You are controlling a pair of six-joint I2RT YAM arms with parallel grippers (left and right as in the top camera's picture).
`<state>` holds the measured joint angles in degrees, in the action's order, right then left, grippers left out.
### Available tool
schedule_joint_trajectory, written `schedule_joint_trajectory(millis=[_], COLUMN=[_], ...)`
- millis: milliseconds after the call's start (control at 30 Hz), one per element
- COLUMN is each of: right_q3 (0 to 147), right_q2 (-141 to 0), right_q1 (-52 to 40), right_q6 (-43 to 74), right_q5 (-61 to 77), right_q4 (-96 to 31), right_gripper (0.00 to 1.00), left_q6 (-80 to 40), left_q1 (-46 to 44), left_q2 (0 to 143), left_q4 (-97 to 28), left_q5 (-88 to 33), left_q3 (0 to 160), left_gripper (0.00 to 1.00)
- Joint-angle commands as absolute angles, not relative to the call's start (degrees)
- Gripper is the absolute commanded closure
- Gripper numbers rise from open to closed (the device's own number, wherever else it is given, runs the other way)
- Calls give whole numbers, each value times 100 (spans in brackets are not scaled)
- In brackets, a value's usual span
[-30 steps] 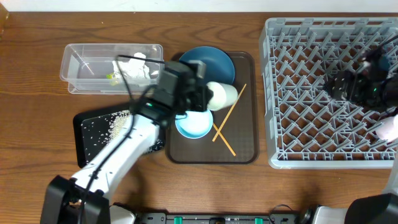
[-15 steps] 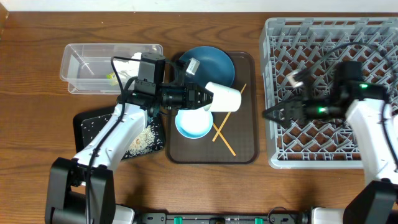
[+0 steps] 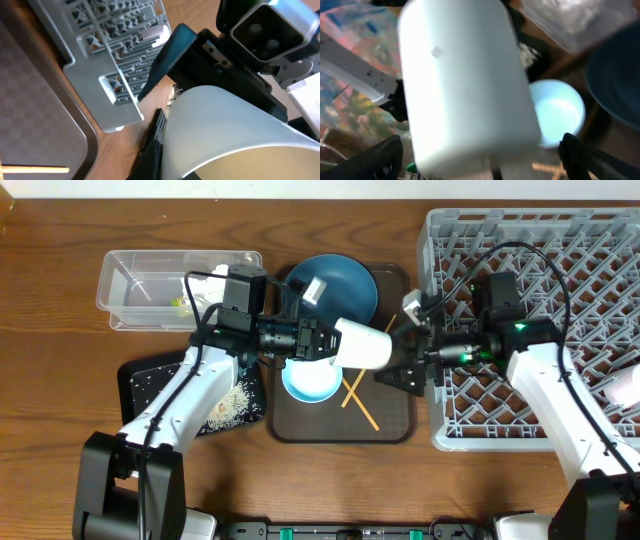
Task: Sort waste into correct bins and load items into the dishwasher rack
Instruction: 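Pass the white cup toward the right gripper for handover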
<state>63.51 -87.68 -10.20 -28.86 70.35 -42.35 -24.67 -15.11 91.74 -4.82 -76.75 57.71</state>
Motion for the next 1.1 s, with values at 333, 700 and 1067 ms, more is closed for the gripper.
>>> schedule_joint_trajectory(millis=[333,700,1067], right_q3=[6316,6318,6346], right_q2=[-8755,-8755,-8665], right_q1=[-1400,-1400,-1177], right_q6=[-2919,-2919,-1369], right_q5=[7550,7540,4777], right_q4=[-3540,-3385,-3601], right_gripper=[24,47,67], left_q6=[-2521,-2541,-2102], left_q1=[-1525,-1525,-1516], left_q2=[9207,9207,9205], left_q4=[-460,-460,-1175], left_q5=[-7913,-7909,-5443], left_q3=[5826,5826,5826], left_gripper=[94,94,41])
